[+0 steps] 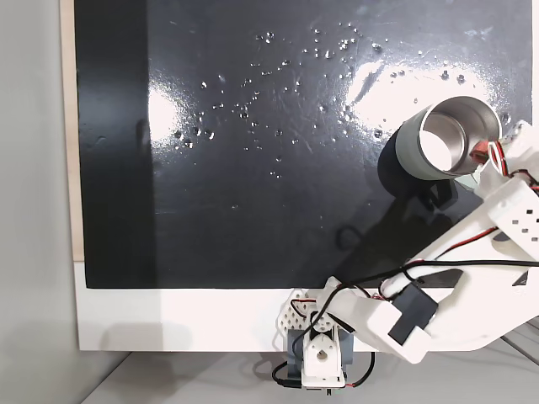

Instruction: Grasp a cube and put it in the cup.

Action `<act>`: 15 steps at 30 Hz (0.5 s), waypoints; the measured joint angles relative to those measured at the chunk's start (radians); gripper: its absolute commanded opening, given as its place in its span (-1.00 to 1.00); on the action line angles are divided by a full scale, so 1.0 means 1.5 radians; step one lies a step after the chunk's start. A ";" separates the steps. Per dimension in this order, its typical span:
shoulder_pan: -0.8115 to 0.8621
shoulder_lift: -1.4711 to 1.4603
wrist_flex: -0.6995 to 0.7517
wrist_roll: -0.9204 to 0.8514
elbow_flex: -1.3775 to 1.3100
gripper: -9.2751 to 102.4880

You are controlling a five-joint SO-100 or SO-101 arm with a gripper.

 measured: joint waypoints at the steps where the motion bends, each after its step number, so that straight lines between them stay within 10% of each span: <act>1: -0.003 -0.013 0.000 0.001 -0.013 -0.80; 15: -0.037 -0.079 0.000 0.007 -0.098 -0.79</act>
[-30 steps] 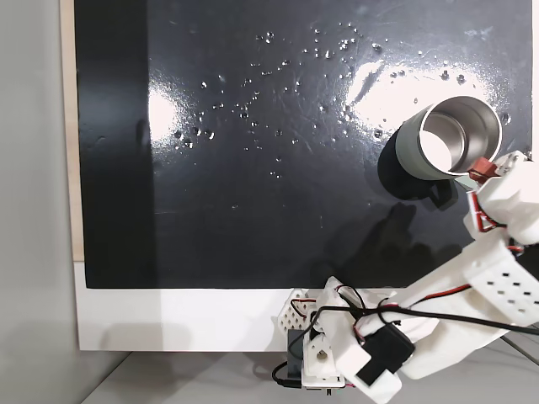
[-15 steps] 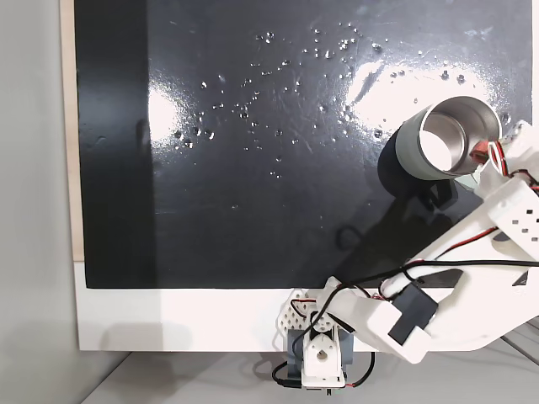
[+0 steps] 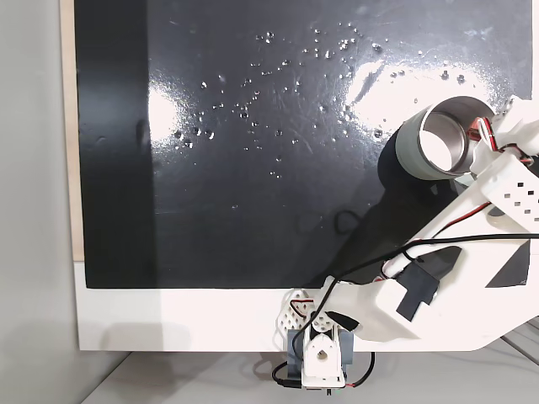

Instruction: Grasp a cube and put it in the cup.

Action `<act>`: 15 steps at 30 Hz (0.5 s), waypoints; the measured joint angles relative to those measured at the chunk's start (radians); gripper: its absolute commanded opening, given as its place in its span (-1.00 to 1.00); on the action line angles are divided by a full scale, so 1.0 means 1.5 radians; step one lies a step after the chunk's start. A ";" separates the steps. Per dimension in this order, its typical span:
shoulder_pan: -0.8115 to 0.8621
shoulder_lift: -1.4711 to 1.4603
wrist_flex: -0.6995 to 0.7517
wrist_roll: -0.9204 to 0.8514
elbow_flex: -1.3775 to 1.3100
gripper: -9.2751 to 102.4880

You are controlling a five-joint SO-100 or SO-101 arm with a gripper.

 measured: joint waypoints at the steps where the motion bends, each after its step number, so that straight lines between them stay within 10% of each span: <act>1: 0.001 0.000 0.000 0.000 -0.001 -0.78; 15: -0.001 0.000 0.000 0.000 -0.002 -0.28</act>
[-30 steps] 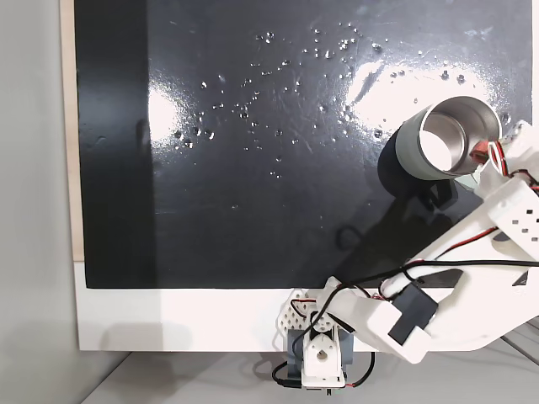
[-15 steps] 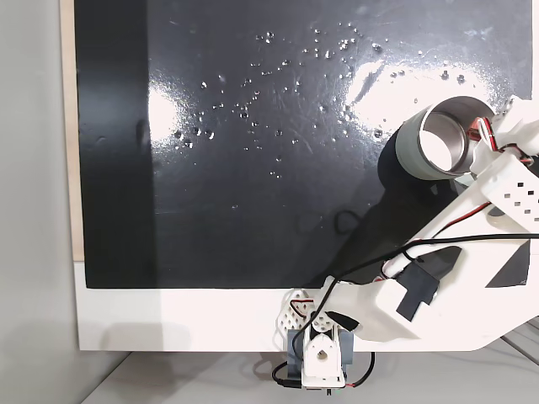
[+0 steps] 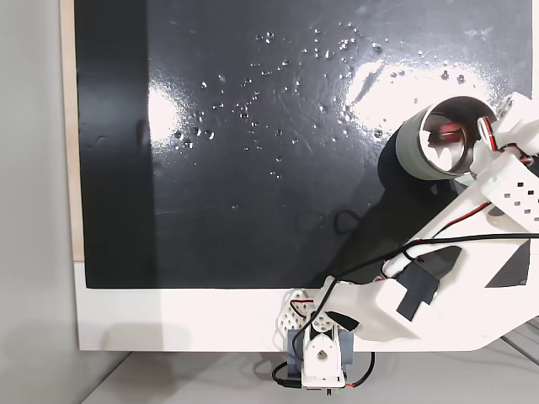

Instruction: Grasp a cube and put it in the cup.

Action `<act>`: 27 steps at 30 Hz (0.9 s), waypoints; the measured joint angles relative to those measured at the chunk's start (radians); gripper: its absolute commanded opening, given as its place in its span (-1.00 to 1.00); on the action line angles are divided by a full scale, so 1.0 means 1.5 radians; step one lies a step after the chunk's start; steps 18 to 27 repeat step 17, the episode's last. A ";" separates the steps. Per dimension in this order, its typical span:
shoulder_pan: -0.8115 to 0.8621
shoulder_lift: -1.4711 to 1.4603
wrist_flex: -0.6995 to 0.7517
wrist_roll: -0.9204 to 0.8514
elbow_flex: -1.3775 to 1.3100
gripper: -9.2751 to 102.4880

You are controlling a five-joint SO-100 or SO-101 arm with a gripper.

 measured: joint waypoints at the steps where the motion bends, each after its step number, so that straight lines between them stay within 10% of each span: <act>1: 0.000 0.002 0.000 0.000 0.000 -0.28; 27: -0.010 0.111 0.000 0.016 0.104 -0.32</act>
